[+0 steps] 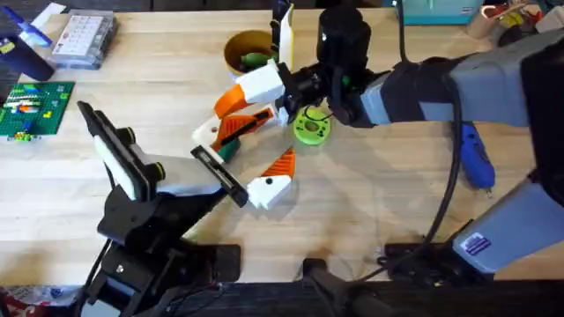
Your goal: Pick up the gripper from the table and insert it into the empty holder that is missing its gripper. Then pick up a screw, insert it into the mounting hole, and use the screwdriver to tighten it. Finally, clean up the table by picking up the vegetable and placing it into the bucket.
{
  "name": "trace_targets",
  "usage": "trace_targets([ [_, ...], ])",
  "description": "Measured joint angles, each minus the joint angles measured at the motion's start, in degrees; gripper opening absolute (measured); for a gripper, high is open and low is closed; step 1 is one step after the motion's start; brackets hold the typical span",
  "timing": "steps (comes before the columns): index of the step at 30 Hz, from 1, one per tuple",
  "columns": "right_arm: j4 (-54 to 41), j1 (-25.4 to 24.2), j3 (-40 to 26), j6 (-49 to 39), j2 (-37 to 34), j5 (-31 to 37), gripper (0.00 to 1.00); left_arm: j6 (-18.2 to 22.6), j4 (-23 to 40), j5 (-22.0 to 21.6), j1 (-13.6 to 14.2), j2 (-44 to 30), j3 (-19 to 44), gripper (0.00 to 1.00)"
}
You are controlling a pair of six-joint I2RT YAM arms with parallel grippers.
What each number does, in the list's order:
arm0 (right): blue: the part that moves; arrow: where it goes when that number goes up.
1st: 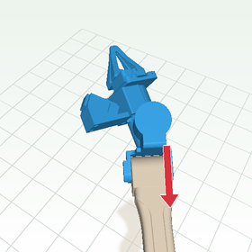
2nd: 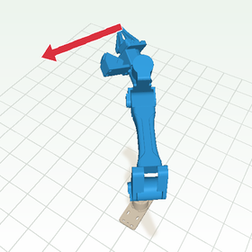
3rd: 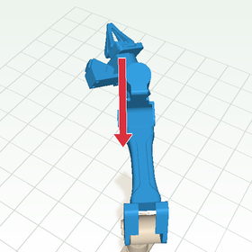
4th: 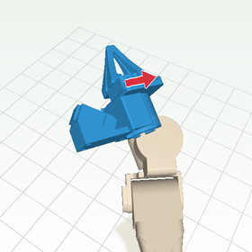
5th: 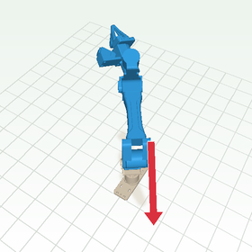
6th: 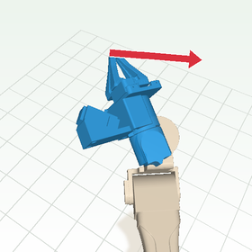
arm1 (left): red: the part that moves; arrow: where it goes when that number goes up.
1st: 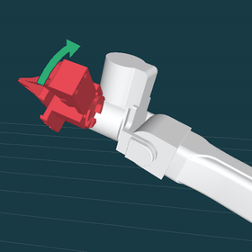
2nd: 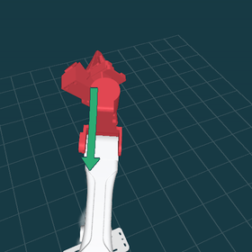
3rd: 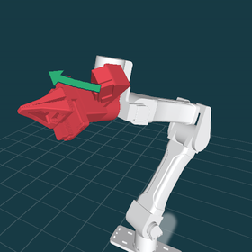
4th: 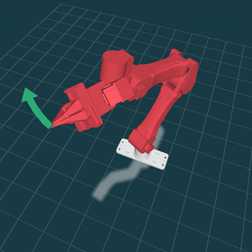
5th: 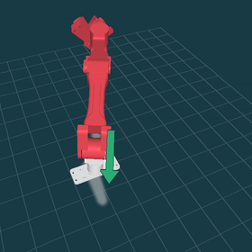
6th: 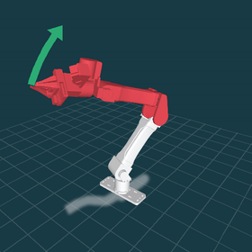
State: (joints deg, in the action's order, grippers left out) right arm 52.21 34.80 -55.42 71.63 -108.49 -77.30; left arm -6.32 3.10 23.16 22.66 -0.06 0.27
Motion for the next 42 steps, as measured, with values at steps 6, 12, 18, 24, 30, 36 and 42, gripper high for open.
trace_targets([
  [6, -1.2, 2.5, 0.0, 0.0, -0.5, 0.3, 0.994, 1.0, -0.2, 4.9, 0.9, 0.1, 0.0, 0.987],
  [12, -1.2, 0.9, 0.0, 0.0, -0.5, 0.3, 0.994, 1.4, -0.2, 6.2, 0.9, 0.1, 0.0, 0.987],
  [18, -1.7, -0.6, 0.0, 0.0, -0.5, 0.3, 0.994, 1.4, -0.2, 6.5, 0.9, 0.1, 0.0, 0.987],
  [24, -2.1, -0.6, 0.0, 0.0, -0.5, 0.3, 0.994, 1.4, -0.2, 6.9, 0.9, 0.1, 0.0, 0.987],
  [30, -2.2, -0.9, 0.0, -0.2, -0.5, 0.2, 0.994, 1.4, -0.2, 6.9, 0.9, 0.1, 0.0, 0.987],
  [36, -8.5, -2.9, 0.0, -3.2, -0.5, -2.5, 0.995, 1.4, -0.2, 7.0, 0.9, 0.1, 0.0, 0.987],
  [42, -10.5, -5.7, 0.0, -4.6, -0.5, -4.2, 0.995, 1.4, -0.2, 7.1, 0.9, 0.1, 0.0, 0.987],
])
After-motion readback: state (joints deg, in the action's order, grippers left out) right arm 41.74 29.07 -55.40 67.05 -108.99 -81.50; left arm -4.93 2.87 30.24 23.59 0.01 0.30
